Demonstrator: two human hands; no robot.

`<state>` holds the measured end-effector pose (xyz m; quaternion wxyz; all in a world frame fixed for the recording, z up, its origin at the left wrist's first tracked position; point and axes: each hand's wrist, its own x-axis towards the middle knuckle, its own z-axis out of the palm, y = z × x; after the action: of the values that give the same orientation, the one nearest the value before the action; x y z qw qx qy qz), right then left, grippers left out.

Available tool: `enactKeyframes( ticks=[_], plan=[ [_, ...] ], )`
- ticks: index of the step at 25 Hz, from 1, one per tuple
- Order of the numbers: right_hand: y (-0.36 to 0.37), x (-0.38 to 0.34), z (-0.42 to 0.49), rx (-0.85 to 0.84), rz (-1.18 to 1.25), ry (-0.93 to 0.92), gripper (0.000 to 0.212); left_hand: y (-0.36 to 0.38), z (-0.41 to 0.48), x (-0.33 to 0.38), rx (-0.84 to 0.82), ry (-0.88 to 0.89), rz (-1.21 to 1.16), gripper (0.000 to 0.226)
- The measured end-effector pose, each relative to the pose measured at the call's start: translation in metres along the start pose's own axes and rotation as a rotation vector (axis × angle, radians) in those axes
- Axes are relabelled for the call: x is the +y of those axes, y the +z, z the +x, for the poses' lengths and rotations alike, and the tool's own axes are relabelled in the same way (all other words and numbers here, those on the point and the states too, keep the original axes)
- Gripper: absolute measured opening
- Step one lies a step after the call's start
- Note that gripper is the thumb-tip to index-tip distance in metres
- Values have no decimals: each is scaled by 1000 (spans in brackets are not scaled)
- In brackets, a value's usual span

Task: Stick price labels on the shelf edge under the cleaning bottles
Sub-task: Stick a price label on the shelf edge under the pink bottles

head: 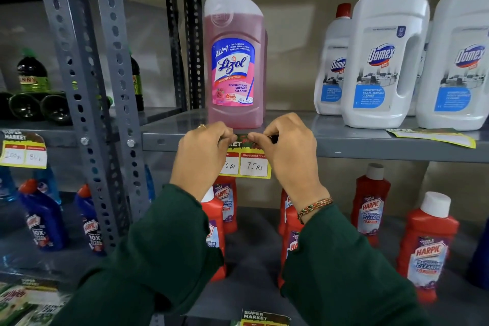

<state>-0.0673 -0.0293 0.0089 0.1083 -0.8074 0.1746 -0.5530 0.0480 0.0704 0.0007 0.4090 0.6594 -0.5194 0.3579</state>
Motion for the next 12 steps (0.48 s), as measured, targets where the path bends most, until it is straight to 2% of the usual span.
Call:
enactKeyframes(
  ticks=[3,6,8,12],
  plan=[
    [2,2,0,-39,-54,-17,32,3,-3,-1,-6,19,12,21],
    [9,2,-3,-56,-267,-93,40,9,-2,-2,9,-9,-13,36],
    [9,1,-3,-57,-299,-81,43,14,-3,-3,20,-26,-28,35],
    [3,-2,-1,-89,-259,-54,35,24,-9,-1,42,-10,116,34]
  ],
)
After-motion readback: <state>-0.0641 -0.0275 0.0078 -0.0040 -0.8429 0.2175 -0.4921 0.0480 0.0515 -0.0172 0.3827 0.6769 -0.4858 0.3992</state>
